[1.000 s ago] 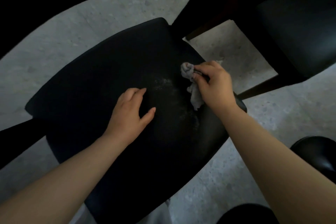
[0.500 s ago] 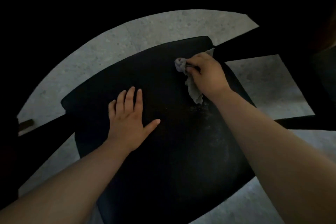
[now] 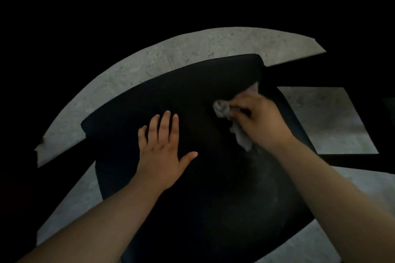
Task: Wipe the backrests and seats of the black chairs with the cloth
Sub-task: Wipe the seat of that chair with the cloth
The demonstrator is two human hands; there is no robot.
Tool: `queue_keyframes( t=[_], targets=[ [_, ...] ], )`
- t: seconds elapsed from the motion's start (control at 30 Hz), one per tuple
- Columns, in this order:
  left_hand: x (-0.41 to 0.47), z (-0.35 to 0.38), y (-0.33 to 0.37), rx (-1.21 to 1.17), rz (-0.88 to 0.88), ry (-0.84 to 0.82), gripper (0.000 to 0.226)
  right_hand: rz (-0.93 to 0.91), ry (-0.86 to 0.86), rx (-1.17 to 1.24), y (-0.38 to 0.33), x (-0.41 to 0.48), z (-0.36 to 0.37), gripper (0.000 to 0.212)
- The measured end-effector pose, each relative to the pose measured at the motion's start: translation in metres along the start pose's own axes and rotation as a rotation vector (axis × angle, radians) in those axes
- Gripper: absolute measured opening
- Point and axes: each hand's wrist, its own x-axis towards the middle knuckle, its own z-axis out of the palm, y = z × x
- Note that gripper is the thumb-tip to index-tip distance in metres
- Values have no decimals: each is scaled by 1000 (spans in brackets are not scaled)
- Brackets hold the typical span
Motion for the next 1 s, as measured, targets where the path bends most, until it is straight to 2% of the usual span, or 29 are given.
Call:
queue_keyframes(
  t=[0.13, 0.23, 0.4, 0.53, 0.67, 0.77, 0.87, 0.93, 1.0],
  targets=[
    [-1, 1, -2, 0, 6, 18, 99, 24, 31, -82, -19, 82, 22, 22],
    [-1, 2, -2, -3, 7, 16, 98, 22, -8, -127, -22, 100, 44, 23],
    [-2, -1, -1, -6, 11, -8, 98, -21, -109, -91, -1, 37, 33, 23],
    [-2, -3, 1, -7, -3, -17, 97, 51, -245, -104, 11, -26, 22, 24],
    [-2, -4, 1, -48, -7, 11, 99, 117, -49, -31, 6, -44, 16, 21],
    [-5, -10, 6, -215, -48, 100, 96, 145, 149, -2, -14, -23, 22, 19],
    [-22, -8, 5, -368, -94, 300, 71, 169, 317, 24, -32, 2, 39, 17],
    [-39, 2, 0, -390, -101, 359, 59, 171, 321, 39, -42, 8, 59, 20],
    [-53, 11, -7, -388, -104, 344, 55, 147, 216, -2, -51, 1, 83, 27]
  ],
)
